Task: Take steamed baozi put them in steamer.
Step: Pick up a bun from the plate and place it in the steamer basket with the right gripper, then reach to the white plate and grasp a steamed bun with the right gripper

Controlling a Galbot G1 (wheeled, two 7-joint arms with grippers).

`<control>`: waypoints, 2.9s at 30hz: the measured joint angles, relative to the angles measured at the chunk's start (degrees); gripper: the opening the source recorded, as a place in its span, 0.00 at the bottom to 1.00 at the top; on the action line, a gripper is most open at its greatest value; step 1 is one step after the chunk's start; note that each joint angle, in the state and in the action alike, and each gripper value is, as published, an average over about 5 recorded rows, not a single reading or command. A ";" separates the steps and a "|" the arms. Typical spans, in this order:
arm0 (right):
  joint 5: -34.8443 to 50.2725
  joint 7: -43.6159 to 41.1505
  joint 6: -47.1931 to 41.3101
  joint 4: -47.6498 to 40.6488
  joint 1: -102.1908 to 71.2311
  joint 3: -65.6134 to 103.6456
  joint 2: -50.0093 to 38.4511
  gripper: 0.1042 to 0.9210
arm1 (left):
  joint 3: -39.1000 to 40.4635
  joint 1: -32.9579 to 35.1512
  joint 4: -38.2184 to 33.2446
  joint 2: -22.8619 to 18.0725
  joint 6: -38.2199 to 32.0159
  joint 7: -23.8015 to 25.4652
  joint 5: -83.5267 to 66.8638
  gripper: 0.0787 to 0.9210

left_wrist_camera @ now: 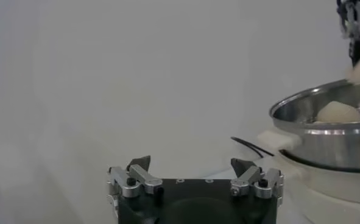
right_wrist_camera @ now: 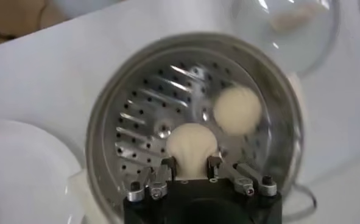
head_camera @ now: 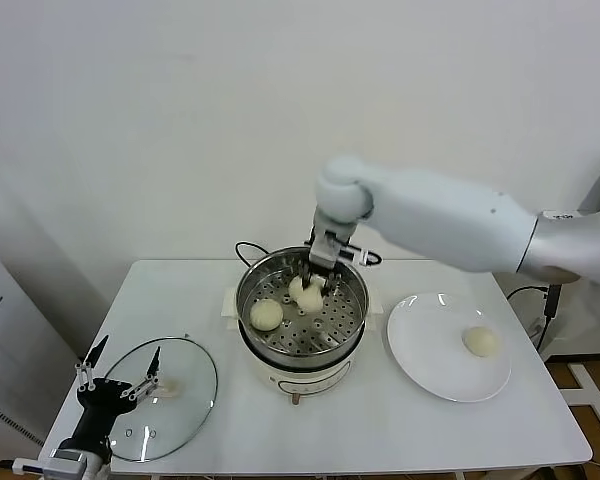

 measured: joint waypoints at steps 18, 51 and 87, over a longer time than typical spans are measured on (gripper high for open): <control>-7.38 -0.88 9.79 5.34 -6.29 1.52 0.11 0.65 | 0.42 -0.41 0.23 0.03 0.19 -0.08 -0.02 0.88; 7.44 3.21 -19.26 -19.60 -1.96 2.56 -17.11 0.88 | 1.91 -1.04 -0.84 0.37 0.59 -0.18 1.03 0.88; -11.64 9.99 -21.40 -30.42 -34.40 28.88 -23.19 0.76 | 1.47 0.36 -0.13 0.36 0.14 -0.04 1.96 0.88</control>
